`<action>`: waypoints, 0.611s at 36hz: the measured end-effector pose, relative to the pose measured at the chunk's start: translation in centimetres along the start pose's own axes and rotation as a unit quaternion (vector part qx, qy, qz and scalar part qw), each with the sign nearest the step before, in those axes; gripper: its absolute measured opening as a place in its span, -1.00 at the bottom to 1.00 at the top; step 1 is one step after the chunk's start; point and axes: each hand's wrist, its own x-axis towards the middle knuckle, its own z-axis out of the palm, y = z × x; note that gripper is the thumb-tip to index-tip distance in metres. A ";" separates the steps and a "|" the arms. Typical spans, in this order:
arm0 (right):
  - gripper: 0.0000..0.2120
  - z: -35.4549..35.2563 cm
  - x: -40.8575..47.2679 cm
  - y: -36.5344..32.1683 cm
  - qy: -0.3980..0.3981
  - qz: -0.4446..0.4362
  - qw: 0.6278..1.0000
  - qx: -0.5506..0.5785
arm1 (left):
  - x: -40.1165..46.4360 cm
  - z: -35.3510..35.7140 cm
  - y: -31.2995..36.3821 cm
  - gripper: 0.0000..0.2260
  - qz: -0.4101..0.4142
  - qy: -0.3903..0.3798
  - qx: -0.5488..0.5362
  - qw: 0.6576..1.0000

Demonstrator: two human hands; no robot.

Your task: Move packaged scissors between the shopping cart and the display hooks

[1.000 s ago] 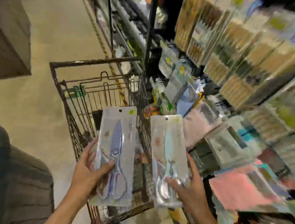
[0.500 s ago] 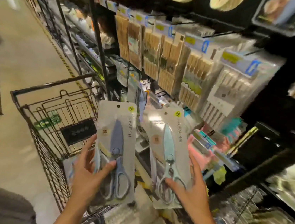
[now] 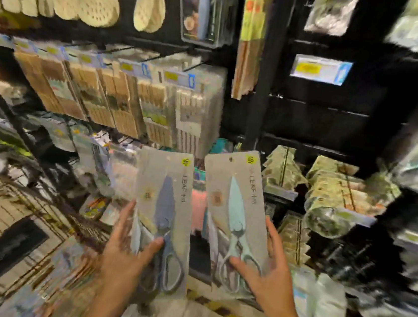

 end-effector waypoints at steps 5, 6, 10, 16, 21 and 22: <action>-0.11 -3.7 -4.8 -1.6 0.086 -0.006 0.996 -0.022 | -2.1 2.8 1.7 -0.21 0.009 -0.086 -0.042 0.995; -0.12 -4.6 -5.7 -2.0 0.101 -0.005 0.995 -0.021 | -2.5 3.5 2.3 -0.23 0.021 -0.099 -0.056 0.993; -0.11 -8.3 -8.1 -3.5 0.156 -0.007 0.987 -0.039 | -4.3 6.6 5.2 -0.26 0.046 -0.150 -0.087 0.984; -0.09 -13.9 -10.0 -4.7 0.220 -0.031 0.973 -0.058 | -5.6 11.5 8.0 -0.23 0.070 -0.200 -0.090 0.973; -0.09 -19.1 -10.1 -5.1 0.257 -0.045 0.964 -0.042 | -7.3 16.3 10.8 -0.23 0.101 -0.231 -0.104 0.962; -0.08 -20.1 -9.9 -5.2 0.262 -0.049 0.963 -0.040 | -7.6 17.3 11.3 -0.23 0.105 -0.237 -0.103 0.960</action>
